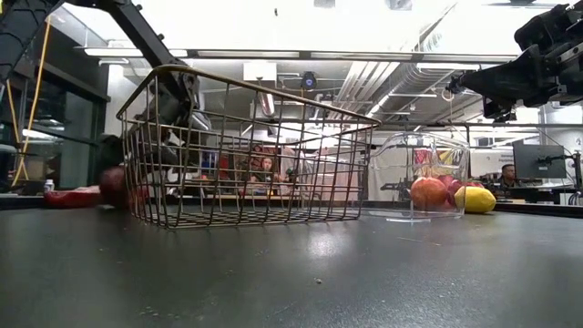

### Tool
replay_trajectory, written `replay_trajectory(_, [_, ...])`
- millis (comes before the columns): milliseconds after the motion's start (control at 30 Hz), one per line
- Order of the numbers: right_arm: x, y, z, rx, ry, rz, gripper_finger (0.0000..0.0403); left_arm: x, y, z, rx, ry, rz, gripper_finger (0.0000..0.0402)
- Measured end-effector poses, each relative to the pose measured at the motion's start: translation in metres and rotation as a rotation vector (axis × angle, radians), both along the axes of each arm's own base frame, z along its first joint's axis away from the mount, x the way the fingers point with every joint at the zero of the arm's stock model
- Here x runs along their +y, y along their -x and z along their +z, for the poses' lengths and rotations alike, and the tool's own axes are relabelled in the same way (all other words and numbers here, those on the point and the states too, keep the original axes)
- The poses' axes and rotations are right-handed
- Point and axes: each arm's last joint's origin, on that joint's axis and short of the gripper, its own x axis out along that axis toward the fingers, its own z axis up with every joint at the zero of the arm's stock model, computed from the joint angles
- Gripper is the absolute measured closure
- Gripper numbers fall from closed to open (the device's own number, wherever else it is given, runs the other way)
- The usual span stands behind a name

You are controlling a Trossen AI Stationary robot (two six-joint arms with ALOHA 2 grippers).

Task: Sort produce into baskets
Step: Put the top apple into the gold wire basket

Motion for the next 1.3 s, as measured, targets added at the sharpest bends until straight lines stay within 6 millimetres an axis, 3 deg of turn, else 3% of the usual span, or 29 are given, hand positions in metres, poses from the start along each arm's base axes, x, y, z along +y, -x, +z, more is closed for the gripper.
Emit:
replay_trajectory(400, [0.000, 0.000, 0.000, 0.000, 0.000, 0.000, 0.0402, 0.000, -0.002, 0.001, -0.033, 0.030, -0.087, 0.0074])
replay_trajectory(533, [0.000, 0.000, 0.000, 0.000, 0.000, 0.000, 0.0402, -0.003, -0.007, 0.026, -0.070, 0.031, -0.163, 0.0077])
replay_trajectory(767, [0.000, 0.000, 0.000, 0.000, 0.000, 0.000, 0.0402, -0.012, -0.009, 0.085, -0.224, -0.130, -0.309, 0.0078])
replay_trajectory(867, [0.000, 0.000, 0.000, 0.000, 0.000, 0.000, 0.0402, -0.012, -0.011, 0.096, -0.286, -0.190, -0.414, 0.0078])
replay_trajectory(1000, [0.000, 0.000, 0.000, 0.000, 0.000, 0.000, 0.0402, -0.006, -0.016, 0.090, -0.267, -0.218, -0.462, 0.0078])
replay_trajectory(1300, [0.000, 0.000, 0.000, 0.001, 0.000, 0.000, 0.0402, 0.010, -0.027, 0.047, -0.166, -0.098, -0.442, 0.0078])
